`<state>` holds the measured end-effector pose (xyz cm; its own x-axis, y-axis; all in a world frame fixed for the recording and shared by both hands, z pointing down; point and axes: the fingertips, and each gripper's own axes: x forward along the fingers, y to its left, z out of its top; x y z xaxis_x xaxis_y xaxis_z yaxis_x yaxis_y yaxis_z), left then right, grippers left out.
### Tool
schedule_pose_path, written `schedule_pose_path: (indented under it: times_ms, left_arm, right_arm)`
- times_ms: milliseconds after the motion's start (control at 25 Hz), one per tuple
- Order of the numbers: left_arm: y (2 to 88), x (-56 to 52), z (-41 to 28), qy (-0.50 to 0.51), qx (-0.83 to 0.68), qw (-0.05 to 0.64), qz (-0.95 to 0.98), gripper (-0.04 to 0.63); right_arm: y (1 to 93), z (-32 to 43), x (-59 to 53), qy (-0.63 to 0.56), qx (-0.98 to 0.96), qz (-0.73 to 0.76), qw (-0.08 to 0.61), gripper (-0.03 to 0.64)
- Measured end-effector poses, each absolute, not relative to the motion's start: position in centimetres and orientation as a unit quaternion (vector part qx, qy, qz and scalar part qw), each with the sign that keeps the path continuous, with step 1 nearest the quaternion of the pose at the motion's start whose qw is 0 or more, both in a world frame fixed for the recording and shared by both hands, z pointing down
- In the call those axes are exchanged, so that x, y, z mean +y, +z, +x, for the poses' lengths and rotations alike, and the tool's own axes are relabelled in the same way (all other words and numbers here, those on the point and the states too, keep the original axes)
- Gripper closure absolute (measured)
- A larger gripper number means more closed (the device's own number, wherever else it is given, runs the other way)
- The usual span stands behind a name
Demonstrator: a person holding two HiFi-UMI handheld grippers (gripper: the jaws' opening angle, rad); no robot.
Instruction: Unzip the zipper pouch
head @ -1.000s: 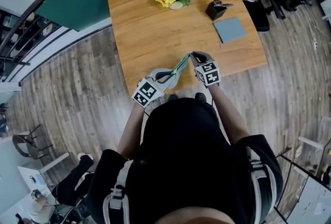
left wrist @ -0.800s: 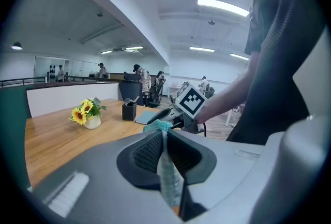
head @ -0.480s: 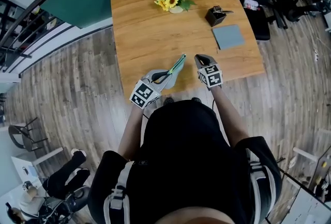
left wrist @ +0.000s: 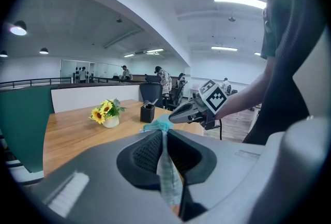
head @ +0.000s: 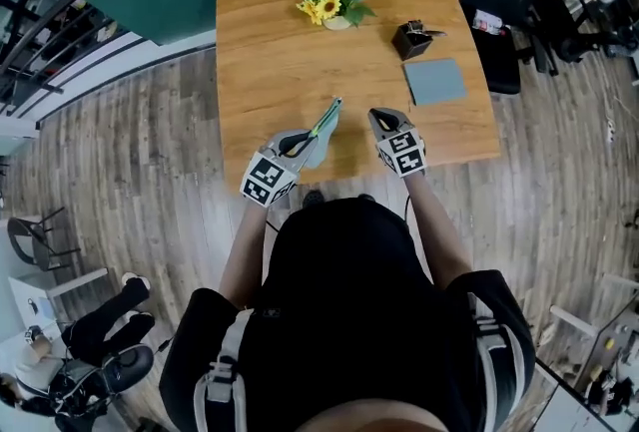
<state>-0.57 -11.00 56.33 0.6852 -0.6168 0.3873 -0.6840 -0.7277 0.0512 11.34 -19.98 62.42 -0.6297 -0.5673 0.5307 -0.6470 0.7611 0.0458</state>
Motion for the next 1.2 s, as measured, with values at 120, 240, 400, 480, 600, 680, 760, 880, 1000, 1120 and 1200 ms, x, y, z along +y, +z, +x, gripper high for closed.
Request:
schedule_pose_path:
  times_ms: [120,240,400,480,600,680,760,880,1000,1120,1200]
  left_arm:
    - [56.5,-11.3,-0.3,0.184,-0.361,0.101,0.909,0.564]
    - [56.2,-11.8,0.2,0.182,-0.367,0.106,0.906,0.563]
    - [56.0,-12.6,1.0,0.185,-0.373,0.107,0.903,0.563]
    - [56.0,-13.0,1.5,0.187,-0.375,0.107,0.901,0.563]
    - [56.0,-13.6,2.1,0.19,-0.379,0.106,0.899,0.563]
    - [56.1,-13.8,2.4,0.19,-0.382,0.106,0.898,0.563]
    - [56.2,-13.9,2.7,0.191,-0.385,0.106,0.897,0.563]
    - [56.3,-14.3,3.1,0.194,-0.39,0.107,0.894,0.563]
    - [56.3,-14.5,3.5,0.195,-0.395,0.106,0.891,0.563]
    - [56.3,-14.5,3.9,0.195,-0.402,0.105,0.889,0.563]
    - [56.2,-14.5,4.1,0.195,-0.405,0.105,0.887,0.563]
  right_arm:
    - [61.8,11.6,-20.3,0.069,-0.905,0.336,0.253,0.614]
    - [61.0,11.7,-20.6,0.067,-0.913,0.329,0.233,0.614]
    - [60.2,12.2,-20.9,0.062,-0.919,0.321,0.222,0.614]
    - [60.1,12.7,-21.3,0.062,-0.919,0.321,0.222,0.614]
    - [60.2,13.5,-21.7,0.059,-0.918,0.322,0.224,0.614]
    - [60.3,14.0,-21.9,0.057,-0.918,0.321,0.226,0.614]
    - [60.4,14.5,-22.1,0.056,-0.918,0.319,0.228,0.614]
    - [60.6,15.2,-22.4,0.057,-0.918,0.318,0.232,0.614]
    - [60.6,15.8,-22.7,0.055,-0.918,0.316,0.232,0.614]
    - [60.8,16.3,-22.8,0.054,-0.919,0.311,0.235,0.614]
    - [60.8,16.5,-22.9,0.052,-0.92,0.309,0.235,0.614]
